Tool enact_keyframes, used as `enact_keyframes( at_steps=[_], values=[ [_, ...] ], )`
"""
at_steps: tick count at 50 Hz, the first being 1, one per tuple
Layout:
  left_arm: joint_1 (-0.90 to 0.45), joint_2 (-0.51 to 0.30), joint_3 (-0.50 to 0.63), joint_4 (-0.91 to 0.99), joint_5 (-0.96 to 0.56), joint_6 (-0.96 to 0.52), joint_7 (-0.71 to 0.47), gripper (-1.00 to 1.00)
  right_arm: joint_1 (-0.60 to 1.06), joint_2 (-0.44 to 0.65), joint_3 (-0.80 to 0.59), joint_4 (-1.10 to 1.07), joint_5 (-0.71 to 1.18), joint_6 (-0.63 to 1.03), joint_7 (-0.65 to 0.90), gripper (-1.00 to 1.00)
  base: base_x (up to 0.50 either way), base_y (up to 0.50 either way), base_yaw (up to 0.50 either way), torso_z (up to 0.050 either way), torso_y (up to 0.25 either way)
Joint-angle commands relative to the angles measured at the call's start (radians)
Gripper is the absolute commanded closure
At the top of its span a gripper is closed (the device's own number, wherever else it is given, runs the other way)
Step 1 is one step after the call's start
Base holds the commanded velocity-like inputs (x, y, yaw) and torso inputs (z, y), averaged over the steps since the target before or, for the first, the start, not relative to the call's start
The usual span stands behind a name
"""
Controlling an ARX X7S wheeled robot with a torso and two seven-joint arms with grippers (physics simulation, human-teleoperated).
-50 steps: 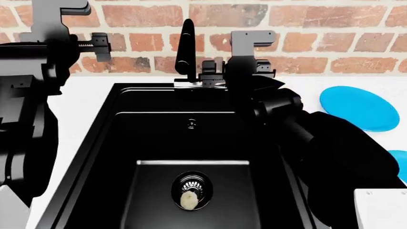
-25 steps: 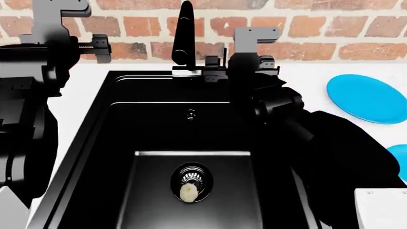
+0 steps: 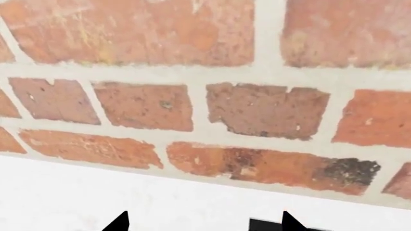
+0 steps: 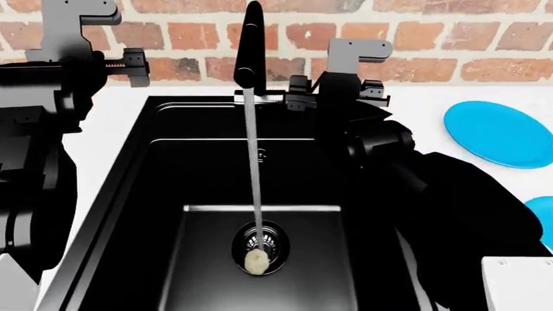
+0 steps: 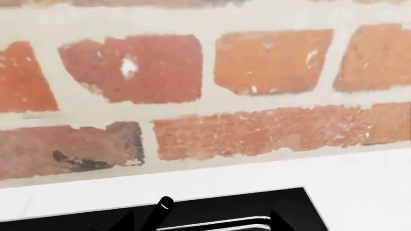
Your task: Pick the garlic from the counter and place it in the sink. Then turn on the sink faucet.
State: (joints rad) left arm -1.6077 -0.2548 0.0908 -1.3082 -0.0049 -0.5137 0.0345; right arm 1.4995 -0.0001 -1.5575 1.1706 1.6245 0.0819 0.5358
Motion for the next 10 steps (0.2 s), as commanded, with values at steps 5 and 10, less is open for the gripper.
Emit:
enact_keyframes(
  at_steps=[5, 10],
  values=[
    [-0.002, 0.001, -0.004, 0.000, 0.001, -0.002, 0.002, -1.00, -0.001, 0.000, -0.023, 0.049, -0.004, 0.015, 0.071, -1.00, 0.00, 0.00, 0.00, 0.000, 0.000],
    [-0.002, 0.000, -0.006, 0.000, 0.000, -0.001, 0.002, -1.00, 0.000, 0.000, -0.022, 0.045, -0.006, 0.015, 0.070, -1.00, 0.00, 0.00, 0.00, 0.000, 0.000]
  ],
)
